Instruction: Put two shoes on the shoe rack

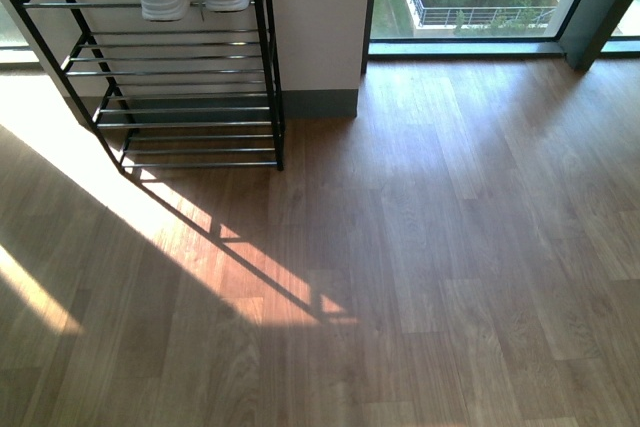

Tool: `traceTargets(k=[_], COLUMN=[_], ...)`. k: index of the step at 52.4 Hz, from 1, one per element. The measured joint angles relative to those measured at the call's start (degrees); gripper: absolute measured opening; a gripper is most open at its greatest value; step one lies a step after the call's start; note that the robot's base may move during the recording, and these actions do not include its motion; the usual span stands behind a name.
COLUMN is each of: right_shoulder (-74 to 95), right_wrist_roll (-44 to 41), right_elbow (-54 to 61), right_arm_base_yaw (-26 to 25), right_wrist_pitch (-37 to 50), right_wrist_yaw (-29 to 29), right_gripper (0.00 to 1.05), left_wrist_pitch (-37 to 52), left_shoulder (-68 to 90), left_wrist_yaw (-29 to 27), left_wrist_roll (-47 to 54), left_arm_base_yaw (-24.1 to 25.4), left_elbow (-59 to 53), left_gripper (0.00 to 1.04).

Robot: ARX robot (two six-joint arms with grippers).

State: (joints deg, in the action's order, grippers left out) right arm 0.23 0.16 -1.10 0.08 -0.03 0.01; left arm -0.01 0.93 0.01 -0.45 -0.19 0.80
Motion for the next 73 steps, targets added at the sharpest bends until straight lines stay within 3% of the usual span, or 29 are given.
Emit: traceTargets(k=[38, 44, 53, 62, 73], right_shoulder=[-0.04, -0.04, -0.07, -0.07, -0.09], right_wrist_roll=[0.02, 0.0, 0.0, 0.02, 0.0], right_elbow=[0.0, 0.0, 0.0, 0.0, 0.0], right_arm_base_yaw=[0.0, 0.0, 0.0, 0.0, 0.0], right_wrist_pitch=[0.0, 0.0, -0.04, -0.04, -0.02], right_wrist_yaw=[0.2, 0.15, -0.04, -0.02, 0.02], right_gripper=[0.96, 0.96, 0.96, 0.96, 0.96], left_wrist_pitch=[0.0, 0.0, 0.0, -0.02, 0.0], left_shoulder=[-0.02, -0.02, -0.02, -0.02, -0.02], left_wrist_yaw=[0.04, 0.04, 0.0, -0.02, -0.04], left_wrist_roll=[0.0, 0.0, 0.0, 0.0, 0.13], left_arm_base_yaw=[0.02, 0.02, 0.02, 0.02, 0.02], left_elbow=[0.0, 0.0, 0.0, 0.0, 0.0], left_gripper=[0.01, 0.2, 0.63, 0.96, 0.95])
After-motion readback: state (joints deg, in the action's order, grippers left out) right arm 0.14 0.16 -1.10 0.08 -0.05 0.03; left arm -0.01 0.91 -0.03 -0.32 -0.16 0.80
